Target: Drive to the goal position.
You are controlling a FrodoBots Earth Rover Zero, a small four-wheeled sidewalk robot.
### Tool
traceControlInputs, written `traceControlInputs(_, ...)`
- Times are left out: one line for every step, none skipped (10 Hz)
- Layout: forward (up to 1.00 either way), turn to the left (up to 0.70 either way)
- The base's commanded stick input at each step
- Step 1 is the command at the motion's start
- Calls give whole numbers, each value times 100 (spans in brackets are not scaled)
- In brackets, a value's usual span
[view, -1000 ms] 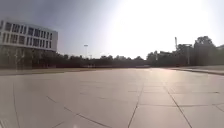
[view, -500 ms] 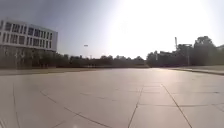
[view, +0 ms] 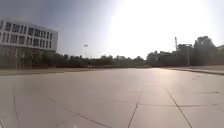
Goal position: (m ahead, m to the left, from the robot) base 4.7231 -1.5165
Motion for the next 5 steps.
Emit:
traceControlInputs(6, 0)
traceControlInputs(7, 1)
traceControlInputs(7, 1)
traceControlInputs(7, 1)
traceControlInputs(7, 1)
